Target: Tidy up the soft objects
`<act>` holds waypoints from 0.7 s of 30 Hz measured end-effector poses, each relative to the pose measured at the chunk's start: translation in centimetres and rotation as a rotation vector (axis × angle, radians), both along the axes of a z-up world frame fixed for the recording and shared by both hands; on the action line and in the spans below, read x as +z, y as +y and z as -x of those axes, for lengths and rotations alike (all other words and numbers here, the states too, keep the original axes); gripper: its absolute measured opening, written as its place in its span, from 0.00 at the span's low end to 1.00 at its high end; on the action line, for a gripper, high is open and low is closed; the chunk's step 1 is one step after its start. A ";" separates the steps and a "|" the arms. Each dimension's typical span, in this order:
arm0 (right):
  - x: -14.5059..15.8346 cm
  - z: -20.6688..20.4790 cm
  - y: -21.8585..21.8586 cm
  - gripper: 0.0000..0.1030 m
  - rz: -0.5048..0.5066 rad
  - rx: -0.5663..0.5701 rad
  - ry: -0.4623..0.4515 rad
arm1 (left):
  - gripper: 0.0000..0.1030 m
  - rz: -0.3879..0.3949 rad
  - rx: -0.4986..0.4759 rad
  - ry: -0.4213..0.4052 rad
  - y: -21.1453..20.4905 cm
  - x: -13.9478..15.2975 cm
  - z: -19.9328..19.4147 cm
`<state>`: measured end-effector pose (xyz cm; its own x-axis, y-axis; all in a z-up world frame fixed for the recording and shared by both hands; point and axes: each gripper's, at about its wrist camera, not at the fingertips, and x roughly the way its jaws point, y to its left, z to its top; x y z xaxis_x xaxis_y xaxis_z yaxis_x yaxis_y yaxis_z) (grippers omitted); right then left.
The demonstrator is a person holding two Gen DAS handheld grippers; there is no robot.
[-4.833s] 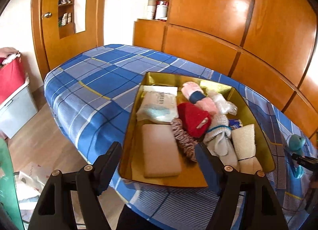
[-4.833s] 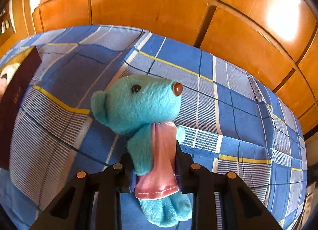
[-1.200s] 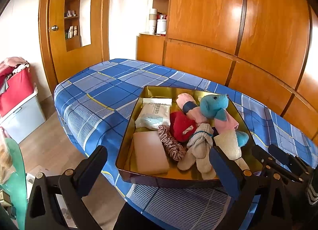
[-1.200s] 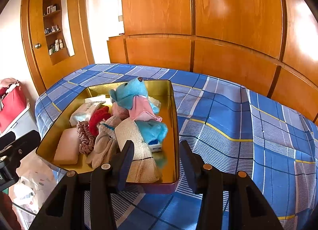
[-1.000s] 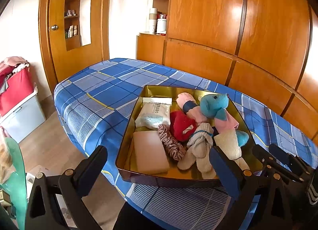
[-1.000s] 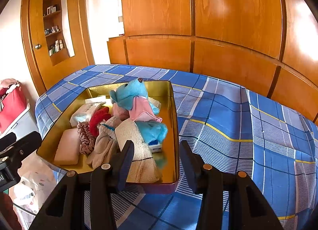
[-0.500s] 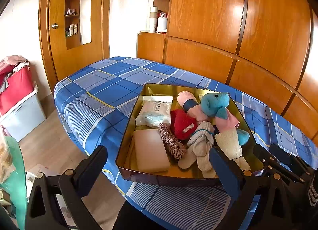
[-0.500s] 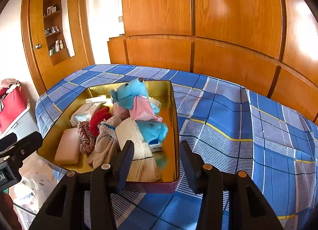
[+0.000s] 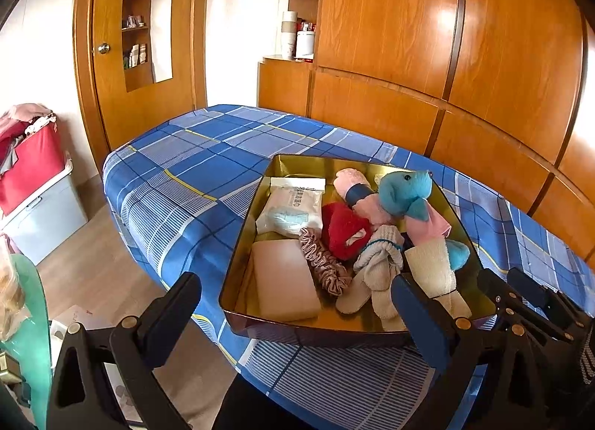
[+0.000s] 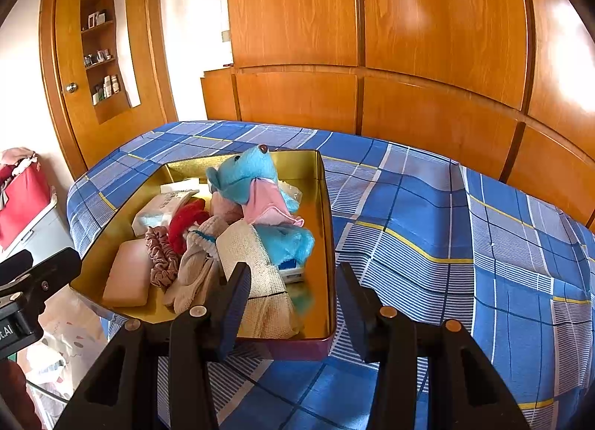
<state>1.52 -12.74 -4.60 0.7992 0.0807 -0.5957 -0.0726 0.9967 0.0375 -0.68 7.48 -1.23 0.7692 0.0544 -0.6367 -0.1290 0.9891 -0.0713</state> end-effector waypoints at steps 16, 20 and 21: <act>-0.2 0.0 0.0 0.46 0.008 0.006 0.003 | 1.00 -0.026 0.001 -0.015 -0.4 0.4 0.2; -0.3 -0.1 -0.1 0.46 0.010 0.005 0.005 | 1.00 -0.055 0.028 0.002 -0.5 0.1 0.0; -0.4 -0.1 -0.1 0.46 0.009 0.005 0.006 | 1.00 -0.036 0.024 0.010 -0.4 0.0 -0.1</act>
